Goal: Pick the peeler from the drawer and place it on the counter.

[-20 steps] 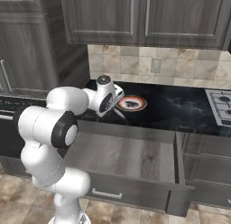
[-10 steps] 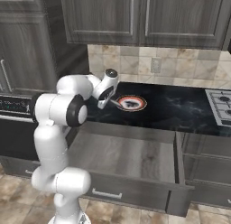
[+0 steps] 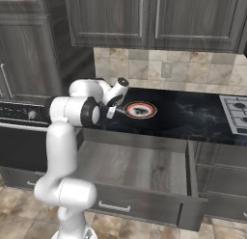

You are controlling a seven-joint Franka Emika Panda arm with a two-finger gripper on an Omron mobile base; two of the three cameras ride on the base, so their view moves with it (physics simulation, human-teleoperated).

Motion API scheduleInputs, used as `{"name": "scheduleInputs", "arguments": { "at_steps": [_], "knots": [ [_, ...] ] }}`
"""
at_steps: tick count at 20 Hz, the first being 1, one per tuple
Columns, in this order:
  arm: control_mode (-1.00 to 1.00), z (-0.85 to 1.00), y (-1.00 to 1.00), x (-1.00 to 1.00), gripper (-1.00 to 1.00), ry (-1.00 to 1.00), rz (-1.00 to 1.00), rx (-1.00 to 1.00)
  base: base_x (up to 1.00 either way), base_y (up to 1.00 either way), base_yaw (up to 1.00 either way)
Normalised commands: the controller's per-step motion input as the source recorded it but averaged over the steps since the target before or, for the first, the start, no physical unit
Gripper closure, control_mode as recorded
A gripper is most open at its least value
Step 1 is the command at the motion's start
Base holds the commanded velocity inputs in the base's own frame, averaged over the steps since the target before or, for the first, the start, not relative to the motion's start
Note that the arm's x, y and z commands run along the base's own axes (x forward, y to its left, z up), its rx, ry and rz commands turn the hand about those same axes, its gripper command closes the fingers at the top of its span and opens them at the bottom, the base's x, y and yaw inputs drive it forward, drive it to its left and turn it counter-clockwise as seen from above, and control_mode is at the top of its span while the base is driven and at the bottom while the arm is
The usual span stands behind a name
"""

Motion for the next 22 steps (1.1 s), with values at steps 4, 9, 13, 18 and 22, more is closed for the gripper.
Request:
{"name": "scheduleInputs", "arguments": {
  "at_steps": [4,9,13,18,22],
  "knots": [
    [-1.0,-0.69,0.17,0.52,1.0,0.09,0.19,0.0,0.0,0.0,0.0],
    [-1.0,-0.66,0.07,0.68,1.0,0.17,0.18,0.0,0.0,0.0,0.0],
    [-1.0,-0.44,0.0,0.6,-1.0,0.14,0.18,0.0,0.0,0.0,0.0],
    [-1.0,-0.09,0.0,0.24,-1.0,0.02,0.17,0.0,0.0,0.0,0.0],
    [-1.0,0.0,0.0,-0.14,-1.0,-0.09,0.17,0.0,0.0,0.0,0.0]
  ]
}}
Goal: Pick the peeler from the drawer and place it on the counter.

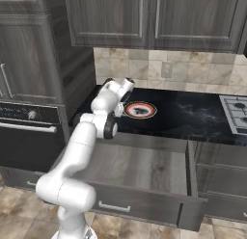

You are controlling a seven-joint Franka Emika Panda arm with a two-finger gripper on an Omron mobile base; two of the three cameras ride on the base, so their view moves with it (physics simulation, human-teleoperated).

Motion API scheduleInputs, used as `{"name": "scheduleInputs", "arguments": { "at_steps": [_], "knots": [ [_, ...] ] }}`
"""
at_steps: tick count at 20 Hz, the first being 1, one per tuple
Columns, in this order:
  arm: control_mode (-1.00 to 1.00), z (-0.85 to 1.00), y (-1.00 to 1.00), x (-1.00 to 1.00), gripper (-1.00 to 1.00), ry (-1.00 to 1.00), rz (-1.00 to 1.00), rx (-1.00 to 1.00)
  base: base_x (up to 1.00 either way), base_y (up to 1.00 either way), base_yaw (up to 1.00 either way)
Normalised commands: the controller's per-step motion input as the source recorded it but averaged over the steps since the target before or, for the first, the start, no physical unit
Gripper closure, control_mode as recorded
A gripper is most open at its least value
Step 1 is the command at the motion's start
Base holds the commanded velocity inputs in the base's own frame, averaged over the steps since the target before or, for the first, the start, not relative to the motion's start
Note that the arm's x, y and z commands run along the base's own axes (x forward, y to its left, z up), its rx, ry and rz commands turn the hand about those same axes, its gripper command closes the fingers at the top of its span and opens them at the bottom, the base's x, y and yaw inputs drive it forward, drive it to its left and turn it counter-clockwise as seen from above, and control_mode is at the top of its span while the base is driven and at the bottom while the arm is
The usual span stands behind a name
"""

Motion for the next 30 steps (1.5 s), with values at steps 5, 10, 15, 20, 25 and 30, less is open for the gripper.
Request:
{"name": "scheduleInputs", "arguments": {
  "at_steps": [5,10,15,20,25,30],
  "knots": [
    [-1.0,0.09,-0.07,-0.83,-1.0,-0.41,0.12,0.0,0.0,0.0,0.0],
    [-1.0,-0.02,-0.01,-1.0,-1.0,-0.59,0.0,0.01,0.0,0.0,0.0],
    [-1.0,-0.46,0.3,-1.0,-1.0,-0.48,0.0,0.03,0.0,0.0,0.0],
    [-1.0,-0.68,0.33,-1.0,-1.0,-0.43,0.0,0.04,0.0,0.0,0.0],
    [-1.0,0.02,0.13,-1.0,-1.0,-0.49,0.0,0.03,0.0,0.0,0.0],
    [-1.0,0.79,0.0,-1.0,-1.0,-0.52,0.0,-0.04,0.0,0.0,0.0]
  ]
}}
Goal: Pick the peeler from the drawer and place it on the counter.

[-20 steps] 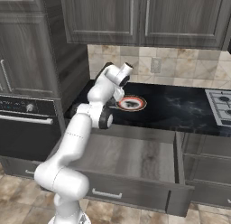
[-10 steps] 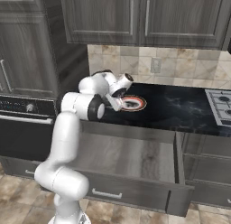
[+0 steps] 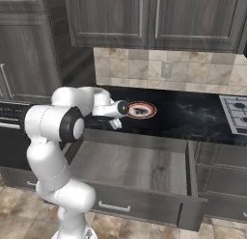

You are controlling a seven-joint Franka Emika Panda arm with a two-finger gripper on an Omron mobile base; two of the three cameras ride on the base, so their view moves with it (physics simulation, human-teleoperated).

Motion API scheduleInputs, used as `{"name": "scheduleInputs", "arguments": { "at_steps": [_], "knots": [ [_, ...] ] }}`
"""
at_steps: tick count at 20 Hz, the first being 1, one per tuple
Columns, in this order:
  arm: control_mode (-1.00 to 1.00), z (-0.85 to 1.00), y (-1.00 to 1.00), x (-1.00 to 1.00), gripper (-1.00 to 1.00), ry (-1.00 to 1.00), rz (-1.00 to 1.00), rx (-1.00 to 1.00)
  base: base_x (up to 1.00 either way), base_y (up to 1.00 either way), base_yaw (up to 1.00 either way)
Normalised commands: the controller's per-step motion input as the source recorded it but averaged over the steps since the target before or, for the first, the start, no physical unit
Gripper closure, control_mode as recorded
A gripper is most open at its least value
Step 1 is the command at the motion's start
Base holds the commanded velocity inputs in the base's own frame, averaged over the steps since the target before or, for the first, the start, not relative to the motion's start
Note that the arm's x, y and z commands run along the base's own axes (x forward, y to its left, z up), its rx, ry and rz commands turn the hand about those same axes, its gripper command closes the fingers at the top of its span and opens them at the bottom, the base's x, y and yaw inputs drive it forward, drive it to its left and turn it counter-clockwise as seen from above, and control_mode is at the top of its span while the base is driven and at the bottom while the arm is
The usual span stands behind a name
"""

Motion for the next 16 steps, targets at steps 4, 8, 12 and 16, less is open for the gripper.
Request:
{"name": "scheduleInputs", "arguments": {
  "at_steps": [4,8,12,16],
  "knots": [
    [-1.0,1.0,0.0,-1.0,-1.0,-0.36,0.0,-0.11,0.0,0.0,0.0],
    [-1.0,0.67,0.0,-1.0,-1.0,-0.17,0.02,-0.22,0.0,0.0,0.0],
    [-1.0,0.11,0.0,-1.0,-1.0,0.0,0.0,-0.3,0.0,0.0,0.0],
    [-1.0,0.0,0.0,-1.0,-1.0,0.0,0.0,-0.3,0.0,0.0,0.0]
  ]
}}
